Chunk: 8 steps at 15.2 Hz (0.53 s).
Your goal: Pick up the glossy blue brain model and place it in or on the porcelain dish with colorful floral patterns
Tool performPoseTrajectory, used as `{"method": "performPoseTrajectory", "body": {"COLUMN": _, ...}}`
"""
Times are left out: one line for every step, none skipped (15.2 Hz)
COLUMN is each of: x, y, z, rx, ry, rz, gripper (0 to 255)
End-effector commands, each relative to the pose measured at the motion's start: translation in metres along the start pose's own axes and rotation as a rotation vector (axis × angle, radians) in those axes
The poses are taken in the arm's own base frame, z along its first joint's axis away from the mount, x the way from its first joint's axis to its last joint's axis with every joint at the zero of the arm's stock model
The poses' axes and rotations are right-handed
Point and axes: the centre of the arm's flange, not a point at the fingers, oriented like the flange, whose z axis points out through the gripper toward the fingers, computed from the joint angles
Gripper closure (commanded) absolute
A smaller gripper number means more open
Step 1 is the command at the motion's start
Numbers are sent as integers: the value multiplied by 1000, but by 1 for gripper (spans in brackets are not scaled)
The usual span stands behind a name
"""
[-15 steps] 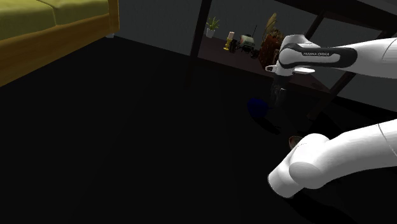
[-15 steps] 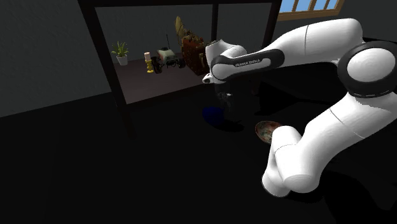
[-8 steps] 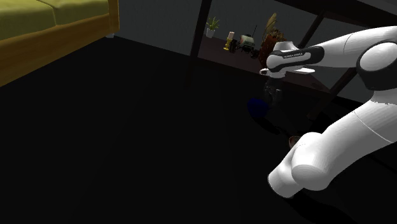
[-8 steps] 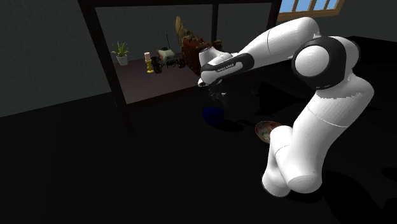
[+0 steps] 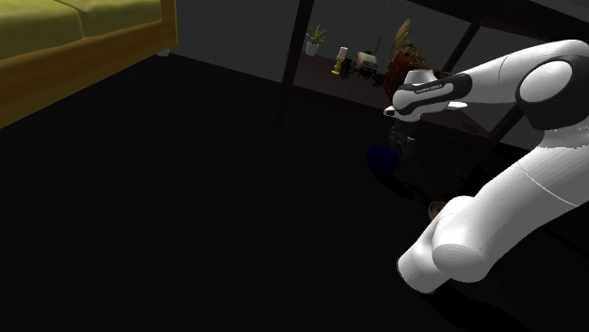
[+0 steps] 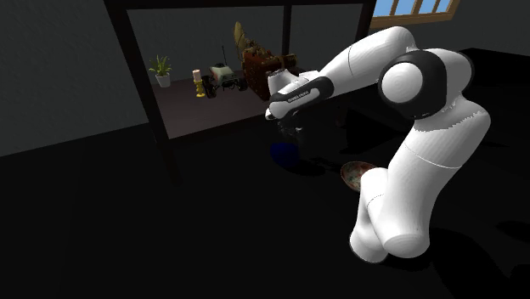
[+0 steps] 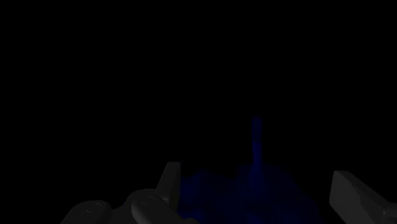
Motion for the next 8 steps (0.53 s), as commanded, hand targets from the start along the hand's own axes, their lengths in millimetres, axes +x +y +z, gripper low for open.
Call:
{"method": "performPoseTrajectory", "body": {"x": 1, "y": -2, "z": 16, "rx": 36, "ry": -14, "rz": 7, "gripper": 0}}
{"method": "performPoseTrajectory", "body": {"x": 1, "y": -2, "z": 16, "rx": 36, "ry": -14, "rz": 7, "gripper": 0}}
{"method": "performPoseTrajectory", "body": {"x": 1, "y": -2, "z": 16, "rx": 36, "ry": -14, "rz": 7, "gripper": 0}}
{"method": "performPoseTrajectory", "body": {"x": 1, "y": -2, "z": 16, "rx": 36, "ry": -14, "rz": 7, "gripper": 0}}
{"method": "performPoseTrajectory", "body": {"x": 1, "y": -2, "z": 16, "rx": 36, "ry": -14, "rz": 7, "gripper": 0}}
{"method": "performPoseTrajectory", "body": {"x": 1, "y": -2, "z": 16, "rx": 36, "ry": -14, "rz": 7, "gripper": 0}}
{"method": "performPoseTrajectory", "body": {"x": 1, "y": -2, "z": 16, "rx": 36, "ry": -14, "rz": 7, "gripper": 0}}
{"method": "performPoseTrajectory", "body": {"x": 1, "y": -1, "z": 17, "rx": 36, "ry": -14, "rz": 7, "gripper": 255}}
